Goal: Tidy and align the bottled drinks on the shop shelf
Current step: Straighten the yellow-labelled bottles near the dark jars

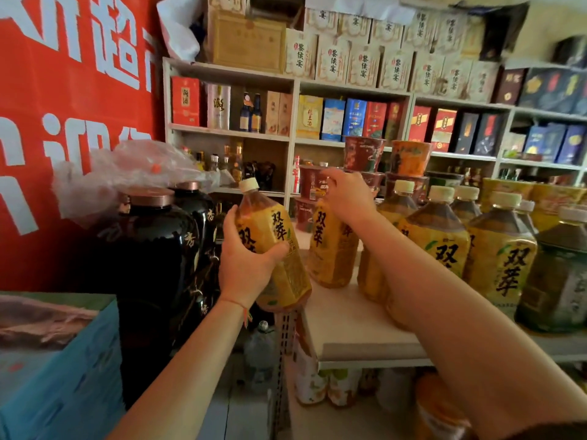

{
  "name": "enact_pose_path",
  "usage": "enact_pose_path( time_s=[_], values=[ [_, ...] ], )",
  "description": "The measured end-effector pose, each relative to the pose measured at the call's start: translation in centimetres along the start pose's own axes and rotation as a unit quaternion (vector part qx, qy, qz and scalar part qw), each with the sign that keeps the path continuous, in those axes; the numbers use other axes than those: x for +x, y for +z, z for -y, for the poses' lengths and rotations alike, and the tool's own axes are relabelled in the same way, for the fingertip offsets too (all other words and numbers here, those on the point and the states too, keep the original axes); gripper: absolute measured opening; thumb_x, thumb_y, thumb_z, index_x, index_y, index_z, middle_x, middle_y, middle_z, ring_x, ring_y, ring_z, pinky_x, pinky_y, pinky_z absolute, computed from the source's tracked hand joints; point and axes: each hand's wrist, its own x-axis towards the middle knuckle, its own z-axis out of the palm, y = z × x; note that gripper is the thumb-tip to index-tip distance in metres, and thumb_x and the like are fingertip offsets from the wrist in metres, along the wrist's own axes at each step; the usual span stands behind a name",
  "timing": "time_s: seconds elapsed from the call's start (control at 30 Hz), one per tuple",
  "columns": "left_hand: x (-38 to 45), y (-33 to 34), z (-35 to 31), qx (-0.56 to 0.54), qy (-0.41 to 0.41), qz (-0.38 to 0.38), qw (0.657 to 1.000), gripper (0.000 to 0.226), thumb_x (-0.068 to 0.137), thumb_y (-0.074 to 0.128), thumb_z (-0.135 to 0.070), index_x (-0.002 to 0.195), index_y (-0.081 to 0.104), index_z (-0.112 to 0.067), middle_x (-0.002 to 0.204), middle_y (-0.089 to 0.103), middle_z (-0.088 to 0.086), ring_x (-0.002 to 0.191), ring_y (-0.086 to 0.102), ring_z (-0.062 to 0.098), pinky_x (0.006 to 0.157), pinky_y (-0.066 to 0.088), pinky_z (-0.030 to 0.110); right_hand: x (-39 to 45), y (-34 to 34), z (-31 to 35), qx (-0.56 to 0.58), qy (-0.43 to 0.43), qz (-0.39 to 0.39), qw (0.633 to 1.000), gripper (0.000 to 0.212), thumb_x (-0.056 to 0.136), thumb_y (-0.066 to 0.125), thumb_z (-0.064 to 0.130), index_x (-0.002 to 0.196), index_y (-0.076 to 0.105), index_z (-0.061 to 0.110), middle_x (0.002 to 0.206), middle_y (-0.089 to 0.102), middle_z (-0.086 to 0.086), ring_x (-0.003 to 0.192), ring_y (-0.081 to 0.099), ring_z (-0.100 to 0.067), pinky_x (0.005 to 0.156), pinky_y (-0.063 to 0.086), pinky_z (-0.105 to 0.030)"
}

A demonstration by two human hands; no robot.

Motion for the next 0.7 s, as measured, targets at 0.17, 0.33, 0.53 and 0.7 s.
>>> enact_pose_path(
  time_s=[0.17,0.33,0.53,0.7],
  values=[
    [0.1,1.1,-1.0,-0.008,0.015,-0.006,1.000,0.111,0.054,0.075,-0.062,0.149,0.019,-0.048,0.144,0.047,-0.006,0.128,0.052,0.021,0.100,0.050,0.056,0.1,-2.1,0.7,0.101,-0.007,0.065,0.993,0.053,0.106,0.042,0.014,0.155,0.023,0.011,0.119,0.063,-0.014,0.083,0.056,-0.019,0.069,0.049,-0.029],
    [-0.4,2.4,-2.4,0.019,0.051,-0.021,0.998,0.109,0.055,0.073,-0.062,0.150,0.019,-0.048,0.145,0.047,-0.006,0.127,0.052,0.020,0.095,0.052,0.049,0.5,-3.3,0.1,0.161,0.049,0.115,0.979,0.044,0.104,0.048,0.018,0.144,0.039,0.002,0.080,0.054,0.000,0.060,0.048,-0.008,0.044,0.039,-0.014],
    [-2.3,4.8,-3.0,0.077,0.079,-0.019,0.994,0.110,0.063,0.081,-0.056,0.153,0.020,-0.041,0.148,0.045,-0.006,0.128,0.049,0.015,0.088,0.047,0.036,-0.5,-3.1,-0.1,0.047,0.034,0.025,0.998,0.028,0.094,0.066,0.036,0.093,0.058,0.009,0.100,0.062,-0.007,0.087,0.063,-0.022,0.063,0.048,-0.024],
    [-3.3,5.9,-3.8,0.146,0.098,-0.010,0.984,0.110,0.068,0.084,-0.051,0.156,0.019,-0.038,0.145,0.044,-0.003,0.118,0.053,0.016,0.079,0.044,0.031,0.1,-4.0,-0.2,0.101,0.029,0.054,0.993,0.022,0.093,0.068,0.027,0.093,0.066,0.005,0.090,0.065,-0.007,0.085,0.065,-0.021,0.070,0.055,-0.030]
  ],
)
